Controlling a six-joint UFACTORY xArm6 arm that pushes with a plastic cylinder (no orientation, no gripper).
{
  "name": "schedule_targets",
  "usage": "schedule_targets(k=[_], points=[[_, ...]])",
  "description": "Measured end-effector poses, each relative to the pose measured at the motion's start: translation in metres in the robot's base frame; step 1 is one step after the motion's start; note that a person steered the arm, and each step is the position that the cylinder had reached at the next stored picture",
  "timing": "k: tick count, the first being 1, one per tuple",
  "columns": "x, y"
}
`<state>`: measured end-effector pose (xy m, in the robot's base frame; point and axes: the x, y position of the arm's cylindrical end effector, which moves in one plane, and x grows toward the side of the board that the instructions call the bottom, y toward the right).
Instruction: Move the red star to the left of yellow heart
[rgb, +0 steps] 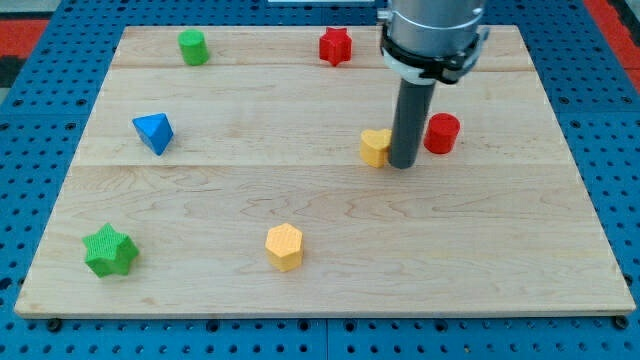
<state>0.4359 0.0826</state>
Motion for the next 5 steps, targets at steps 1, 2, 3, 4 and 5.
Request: schedule_targets(k=[1,2,3,4,5], points=[[-0.012,-0.008],[-0.019,-0.017],[-0.03,-0.019],[-0.038,0.003],[-0.101,0.038]])
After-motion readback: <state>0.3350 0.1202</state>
